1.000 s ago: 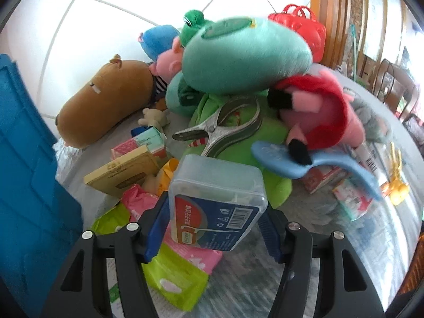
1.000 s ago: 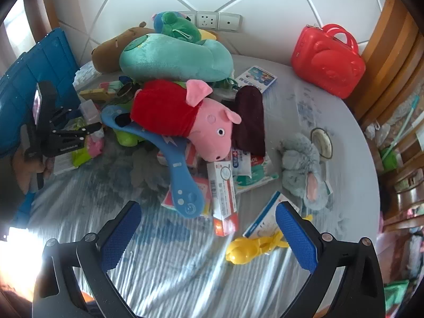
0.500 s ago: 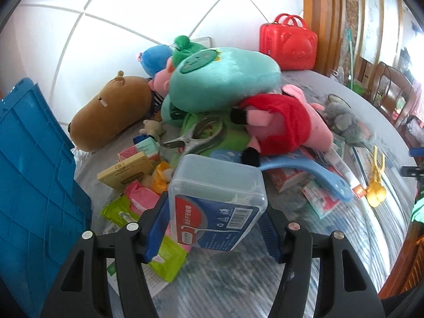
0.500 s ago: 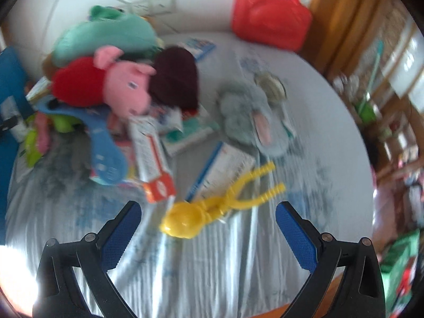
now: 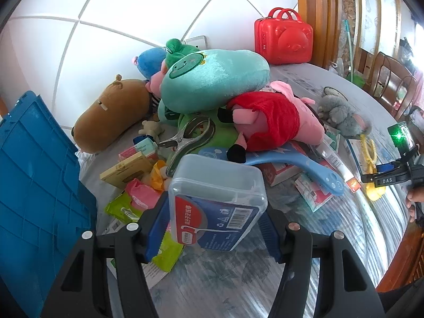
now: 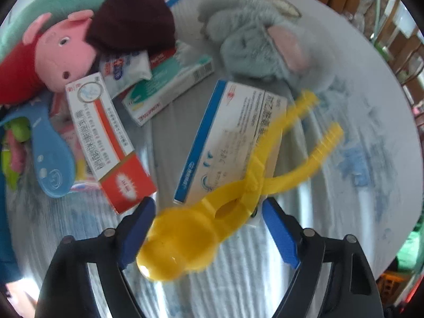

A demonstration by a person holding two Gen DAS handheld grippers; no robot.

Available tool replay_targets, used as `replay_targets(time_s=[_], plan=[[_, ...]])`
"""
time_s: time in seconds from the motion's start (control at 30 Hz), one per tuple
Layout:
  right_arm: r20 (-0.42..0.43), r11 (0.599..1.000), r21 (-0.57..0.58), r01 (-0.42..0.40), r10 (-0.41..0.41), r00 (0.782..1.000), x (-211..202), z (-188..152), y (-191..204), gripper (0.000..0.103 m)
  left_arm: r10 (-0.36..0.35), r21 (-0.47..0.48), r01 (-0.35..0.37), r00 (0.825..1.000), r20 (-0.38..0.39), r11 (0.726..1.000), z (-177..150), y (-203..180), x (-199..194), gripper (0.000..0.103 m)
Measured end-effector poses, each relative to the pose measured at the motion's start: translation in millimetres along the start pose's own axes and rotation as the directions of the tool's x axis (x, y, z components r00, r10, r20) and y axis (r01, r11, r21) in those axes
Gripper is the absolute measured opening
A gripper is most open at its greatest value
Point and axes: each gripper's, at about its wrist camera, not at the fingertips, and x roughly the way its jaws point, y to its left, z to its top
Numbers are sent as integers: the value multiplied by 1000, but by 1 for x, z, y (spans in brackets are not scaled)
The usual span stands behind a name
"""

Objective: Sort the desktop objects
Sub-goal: 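Grasp the clear plastic box with the left tool while the right tool grasps the yellow clip, then carry the clear box and yellow clip over the blue crate and release them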

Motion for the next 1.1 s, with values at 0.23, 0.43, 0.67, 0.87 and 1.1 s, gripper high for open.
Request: replay_targets(time_s=[0.23,0.43,0.67,0.87,1.1], plan=[[-48,996,-63,64,-67,997,-2,-3,-3,45,-2,-15,3,1000,8,1000,0,-1,-2,61],[-83,996,-67,57,-63,995,-2,-16,-11,33,-4,-10,4,1000,14,1000,0,-4,-6,61],[-39,996,-91,26,-30,999,-39,-22,-13,32,-2,-21,3,999,44,1000,4,-3,-21,61],[25,990,-143,-3,6,1000,-97,-23,-8,32,6,-55,0,995,97,998,13,-6,-48,61],[146,954,-292,-60,106,984,-182,-11,27,32,45,-130,-23,984,170,991,25,-3,-107,61]])
